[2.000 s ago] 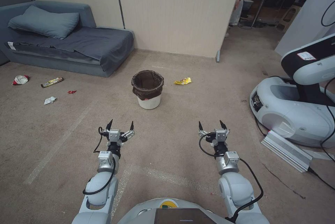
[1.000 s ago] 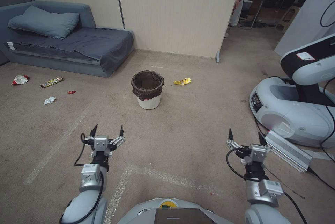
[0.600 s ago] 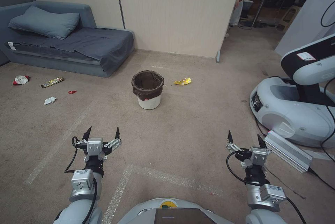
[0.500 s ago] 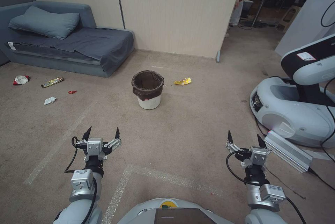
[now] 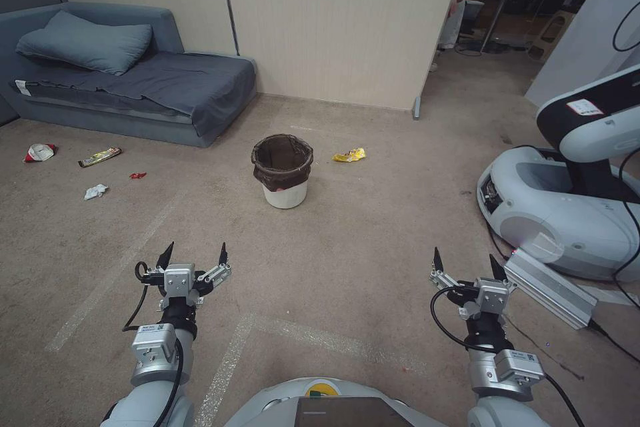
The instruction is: Pick up the trash bin, then pick up the garbage from the floor and place it into the trash bin.
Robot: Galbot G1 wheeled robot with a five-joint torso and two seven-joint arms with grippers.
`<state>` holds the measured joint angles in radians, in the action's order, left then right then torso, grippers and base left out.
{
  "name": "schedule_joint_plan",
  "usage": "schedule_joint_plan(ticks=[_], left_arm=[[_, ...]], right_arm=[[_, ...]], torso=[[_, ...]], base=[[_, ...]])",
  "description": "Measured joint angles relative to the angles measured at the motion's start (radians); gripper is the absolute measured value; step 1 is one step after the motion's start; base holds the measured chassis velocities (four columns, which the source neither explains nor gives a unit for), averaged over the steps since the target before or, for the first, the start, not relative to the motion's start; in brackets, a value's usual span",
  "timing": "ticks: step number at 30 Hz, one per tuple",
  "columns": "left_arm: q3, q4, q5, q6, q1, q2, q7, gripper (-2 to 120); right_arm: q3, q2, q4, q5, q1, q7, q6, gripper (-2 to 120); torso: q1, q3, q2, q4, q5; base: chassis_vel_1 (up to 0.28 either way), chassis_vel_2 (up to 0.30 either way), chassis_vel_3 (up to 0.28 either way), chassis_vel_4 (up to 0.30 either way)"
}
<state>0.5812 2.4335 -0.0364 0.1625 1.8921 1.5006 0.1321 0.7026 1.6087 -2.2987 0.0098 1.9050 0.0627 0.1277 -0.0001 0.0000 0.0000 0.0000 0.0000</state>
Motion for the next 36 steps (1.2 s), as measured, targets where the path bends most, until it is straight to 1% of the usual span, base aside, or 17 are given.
schedule_joint_plan(ticks=[29,36], left_arm=[[0.002,-0.002,-0.003,-0.007,0.001,0.001,-0.005,100],[0.002,-0.001,-0.003,-0.011,0.003,0.002,-0.007,100]], right_arm=[[-0.001,-0.001,0.019,-0.006,-0.003,-0.009,0.028,100],[0.0,-0.001,0.021,-0.006,-0.001,-0.01,0.034,100]], torso=[[0.0,0.0,0.0,0.0001,0.0],[0.0,0.0,0.0,0.0,0.0]], base=[[0.0,0.0,0.0,0.0],[-0.053,0.068,0.069,-0.055]])
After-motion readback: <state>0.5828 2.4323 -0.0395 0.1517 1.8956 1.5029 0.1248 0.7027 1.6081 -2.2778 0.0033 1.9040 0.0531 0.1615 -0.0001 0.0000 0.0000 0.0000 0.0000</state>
